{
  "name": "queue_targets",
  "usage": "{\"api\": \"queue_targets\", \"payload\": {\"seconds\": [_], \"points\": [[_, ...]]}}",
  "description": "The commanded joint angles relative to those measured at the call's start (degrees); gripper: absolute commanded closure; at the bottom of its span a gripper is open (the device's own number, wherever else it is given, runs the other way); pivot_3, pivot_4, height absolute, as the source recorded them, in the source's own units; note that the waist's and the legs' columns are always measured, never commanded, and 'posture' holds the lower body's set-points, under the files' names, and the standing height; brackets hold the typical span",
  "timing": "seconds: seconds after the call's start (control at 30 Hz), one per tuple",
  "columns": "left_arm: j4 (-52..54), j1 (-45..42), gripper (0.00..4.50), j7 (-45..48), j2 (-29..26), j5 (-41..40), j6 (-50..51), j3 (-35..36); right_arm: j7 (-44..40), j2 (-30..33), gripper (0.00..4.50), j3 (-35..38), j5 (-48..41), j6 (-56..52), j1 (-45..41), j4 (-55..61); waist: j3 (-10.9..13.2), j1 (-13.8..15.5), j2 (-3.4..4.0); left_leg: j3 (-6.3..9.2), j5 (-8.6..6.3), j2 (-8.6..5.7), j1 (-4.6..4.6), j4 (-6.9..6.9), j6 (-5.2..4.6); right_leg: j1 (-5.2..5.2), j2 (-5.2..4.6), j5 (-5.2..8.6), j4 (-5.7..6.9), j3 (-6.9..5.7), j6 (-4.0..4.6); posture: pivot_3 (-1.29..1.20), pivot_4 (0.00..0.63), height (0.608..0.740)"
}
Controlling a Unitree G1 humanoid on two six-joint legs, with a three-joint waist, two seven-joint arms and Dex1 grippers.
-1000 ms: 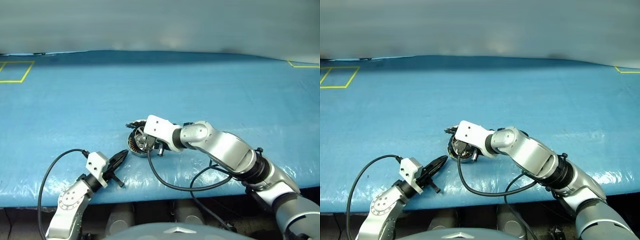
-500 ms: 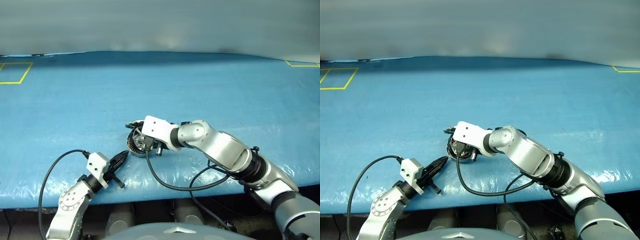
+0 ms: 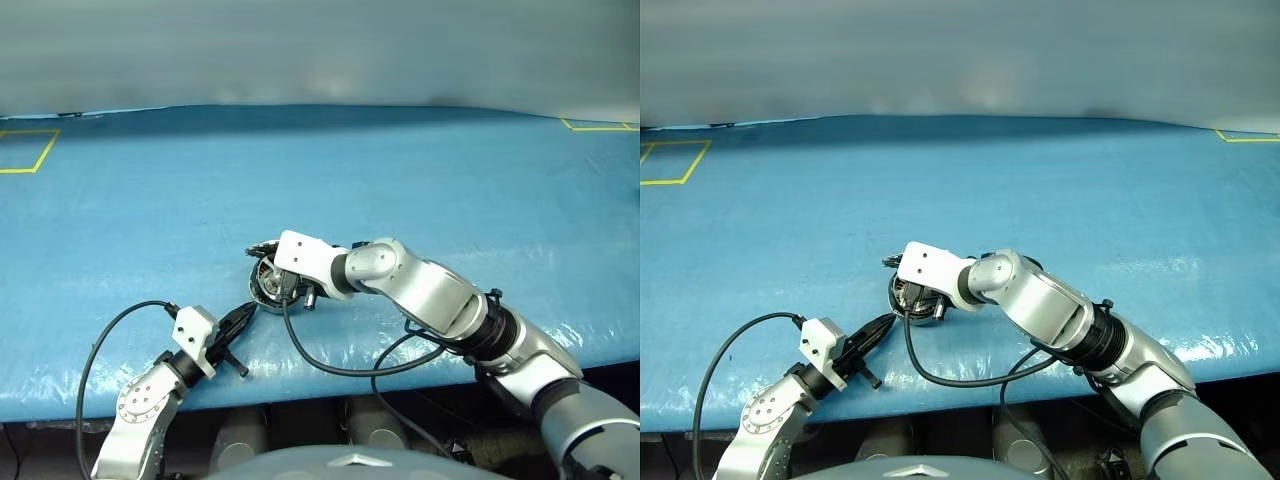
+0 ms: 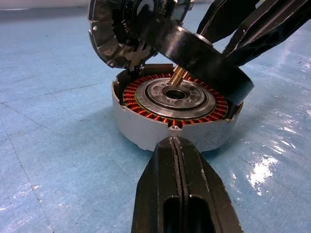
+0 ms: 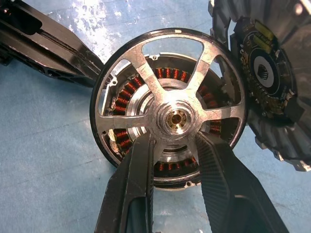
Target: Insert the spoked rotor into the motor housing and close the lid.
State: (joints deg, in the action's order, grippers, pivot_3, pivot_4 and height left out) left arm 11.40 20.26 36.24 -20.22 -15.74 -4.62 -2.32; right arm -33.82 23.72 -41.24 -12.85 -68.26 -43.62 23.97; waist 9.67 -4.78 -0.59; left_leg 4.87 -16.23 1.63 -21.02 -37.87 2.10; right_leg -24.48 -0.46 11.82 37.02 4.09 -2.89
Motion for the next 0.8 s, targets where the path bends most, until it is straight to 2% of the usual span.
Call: {"api": "queue_targets", "payload": {"seconds": [0.03, 0.4, 0.73, 0.77, 0.8], "points": [[0.66, -0.01, 4.50, 0.28, 0.58, 0.22, -2.02, -0.36, -0.19, -2.08, 3.55, -1.47, 0.23, 0.17, -0.21, -1.84, -0.01, -0.02, 0.01, -0.01, 0.00, 0.00, 0.00, 0.00, 0.00, 0.00, 0.00, 0.00, 0.00, 0.00, 0.00, 0.00, 0.150, 0.740], [-0.45, 0.09, 4.50, 0.72, 0.87, 0.30, -3.06, -0.37, -0.23, -4.20, 3.55, -0.58, 1.64, 0.87, -0.20, -4.51, -0.03, -0.14, 0.02, -0.02, 0.00, 0.02, 0.09, 0.04, 0.00, 0.01, 0.01, 0.02, 0.02, 0.01, 0.04, 0.00, 0.150, 0.740], [-0.99, -0.13, 4.50, 1.06, 0.73, 0.29, -3.18, -0.44, 0.08, -3.99, 0.32, 1.28, 1.50, -0.26, -0.51, -3.04, -0.02, 0.38, 0.03, -0.01, 0.00, -0.02, -0.19, 0.06, 0.01, -0.10, -0.05, -0.06, -0.14, -0.01, -0.10, 0.00, 0.150, 0.740], [-1.05, -0.19, 4.50, 1.07, 0.73, 0.30, -3.17, -0.45, 0.20, -3.97, 0.03, 1.51, 1.50, -0.44, -0.49, -2.79, -0.02, 0.38, 0.04, -0.01, -0.01, -0.02, -0.19, 0.07, 0.01, -0.10, -0.06, -0.06, -0.15, -0.01, -0.11, 0.00, 0.150, 0.740], [-1.12, -0.24, 4.50, 1.08, 0.73, 0.32, -3.13, -0.49, 0.32, -3.97, 0.01, 1.79, 1.46, -0.69, -0.45, -2.52, -0.02, 0.39, 0.04, -0.01, -0.01, -0.02, -0.19, 0.08, 0.01, -0.11, -0.05, -0.06, -0.15, -0.02, -0.10, 0.00, 0.150, 0.740]]}}
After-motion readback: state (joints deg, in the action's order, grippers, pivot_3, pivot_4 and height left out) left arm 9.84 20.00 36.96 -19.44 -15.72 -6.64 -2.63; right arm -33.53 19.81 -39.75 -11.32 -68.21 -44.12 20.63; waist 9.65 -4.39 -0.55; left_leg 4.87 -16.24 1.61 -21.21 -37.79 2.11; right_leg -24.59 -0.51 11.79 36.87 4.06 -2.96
